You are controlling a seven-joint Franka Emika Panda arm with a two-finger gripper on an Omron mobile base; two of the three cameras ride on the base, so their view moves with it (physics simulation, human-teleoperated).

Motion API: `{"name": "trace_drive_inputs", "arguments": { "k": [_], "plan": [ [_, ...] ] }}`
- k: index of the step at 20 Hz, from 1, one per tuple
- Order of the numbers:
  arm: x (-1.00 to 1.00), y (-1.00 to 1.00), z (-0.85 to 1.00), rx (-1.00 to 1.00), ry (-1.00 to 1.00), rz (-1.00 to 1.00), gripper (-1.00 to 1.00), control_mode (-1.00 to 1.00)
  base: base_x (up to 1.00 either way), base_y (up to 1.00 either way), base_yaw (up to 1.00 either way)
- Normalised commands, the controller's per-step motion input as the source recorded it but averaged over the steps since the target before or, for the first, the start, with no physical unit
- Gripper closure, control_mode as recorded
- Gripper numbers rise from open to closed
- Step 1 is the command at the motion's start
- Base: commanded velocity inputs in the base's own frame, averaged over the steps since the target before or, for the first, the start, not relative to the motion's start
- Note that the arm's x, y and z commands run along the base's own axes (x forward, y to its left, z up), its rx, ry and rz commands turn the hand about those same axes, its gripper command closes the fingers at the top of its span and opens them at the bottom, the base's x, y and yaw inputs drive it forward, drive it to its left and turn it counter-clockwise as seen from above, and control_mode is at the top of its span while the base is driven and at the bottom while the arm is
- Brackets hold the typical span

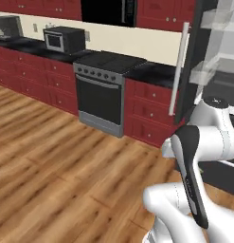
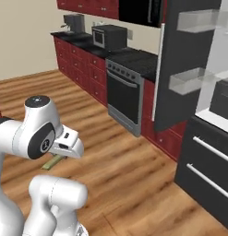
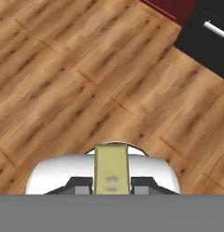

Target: Retrieve the butter from the fridge and place it on a plate on the dining table. Then retrieve the butter knife by the fridge and place it near the plate.

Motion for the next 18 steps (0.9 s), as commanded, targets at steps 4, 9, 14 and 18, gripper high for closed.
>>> {"name": "trace_drive_inputs", "arguments": {
  "k": [4, 9, 14, 18],
  "plan": [
    [0.0, 0.0, 0.0, 0.0, 0.0, 0.0, 1.0, 1.0, -0.08, 0.02, 0.57],
    [0.0, 0.0, 0.0, 0.0, 0.0, 0.0, 1.0, 1.0, 0.0, 0.54, 0.42],
    [0.0, 0.0, 0.0, 0.0, 0.0, 0.0, 1.0, 1.0, 0.0, 0.88, 0.33],
    [0.0, 0.0, 0.0, 0.0, 0.0, 0.0, 1.0, 1.0, 0.35, 0.54, 0.21]
  ]
}}
